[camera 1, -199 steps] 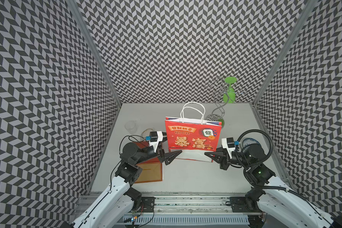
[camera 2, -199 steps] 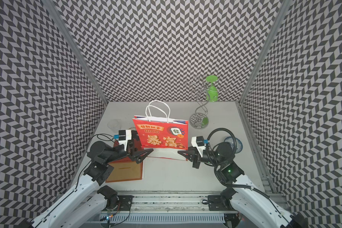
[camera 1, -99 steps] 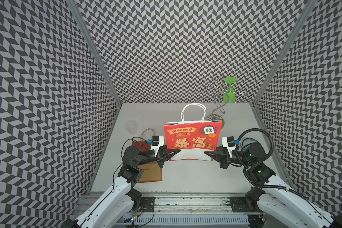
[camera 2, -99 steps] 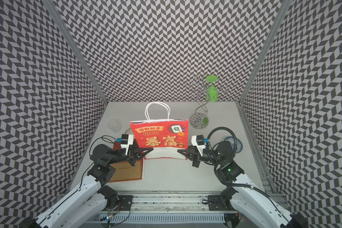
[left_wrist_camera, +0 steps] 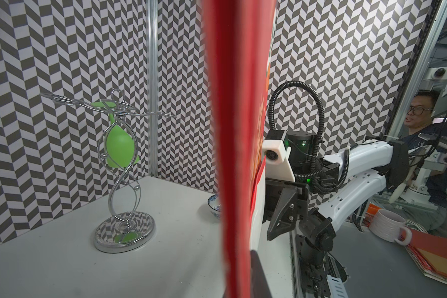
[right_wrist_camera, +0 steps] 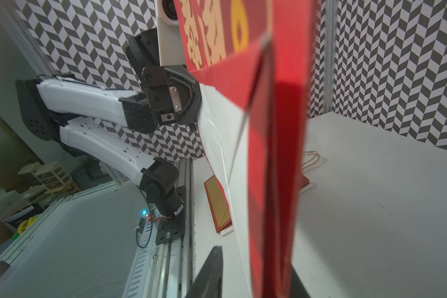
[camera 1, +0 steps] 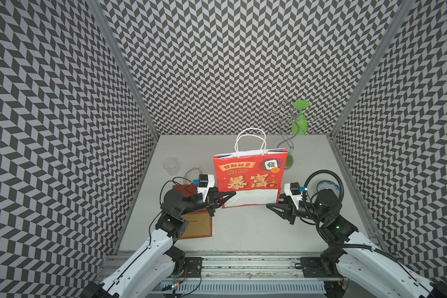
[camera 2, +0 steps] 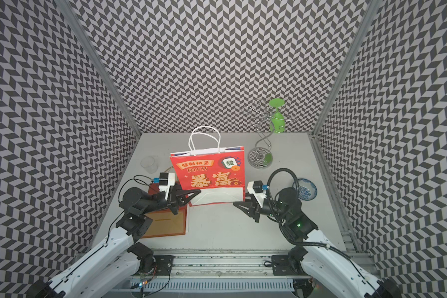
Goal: Put away the paper bag
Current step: Press the paper bag.
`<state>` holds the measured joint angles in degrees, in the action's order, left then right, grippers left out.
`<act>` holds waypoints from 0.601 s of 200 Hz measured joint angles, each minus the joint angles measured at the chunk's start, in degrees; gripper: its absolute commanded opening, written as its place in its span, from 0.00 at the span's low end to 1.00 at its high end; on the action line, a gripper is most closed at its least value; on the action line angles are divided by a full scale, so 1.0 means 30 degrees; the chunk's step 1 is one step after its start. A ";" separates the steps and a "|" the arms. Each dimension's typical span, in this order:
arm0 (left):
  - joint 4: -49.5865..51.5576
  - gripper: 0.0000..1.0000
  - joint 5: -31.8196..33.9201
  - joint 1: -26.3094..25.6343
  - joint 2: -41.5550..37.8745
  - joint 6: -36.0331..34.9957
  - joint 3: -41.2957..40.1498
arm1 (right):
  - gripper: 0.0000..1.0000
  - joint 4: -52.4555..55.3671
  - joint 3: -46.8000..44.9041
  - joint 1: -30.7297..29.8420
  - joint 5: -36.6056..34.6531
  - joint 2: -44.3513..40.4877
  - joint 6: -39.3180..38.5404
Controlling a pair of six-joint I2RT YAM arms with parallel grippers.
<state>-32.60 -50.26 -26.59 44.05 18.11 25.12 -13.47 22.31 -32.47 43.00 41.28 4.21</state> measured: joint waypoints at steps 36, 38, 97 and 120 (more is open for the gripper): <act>0.0022 0.00 -0.0073 0.0000 0.0233 0.0007 0.0000 | 0.16 -0.0131 -0.0029 0.0000 -0.0066 -0.0022 -0.0058; 0.0022 0.00 -0.0087 -0.0007 0.0233 0.0007 0.0000 | 0.15 -0.0153 -0.0029 0.0000 -0.0058 -0.0022 -0.0036; -0.0095 0.00 -0.0124 0.0000 0.0240 -0.0051 0.0000 | 0.14 -0.0765 -0.0022 0.0000 0.0364 -0.0036 0.0240; 0.0044 0.00 -0.0197 0.0000 0.0379 -0.0117 0.0000 | 0.26 -0.1078 0.0007 0.0000 0.0233 -0.0073 0.0408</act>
<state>-32.47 -50.85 -26.59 45.19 17.76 25.12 -16.71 22.33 -32.47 43.70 41.06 5.43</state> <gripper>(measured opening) 0.055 0.248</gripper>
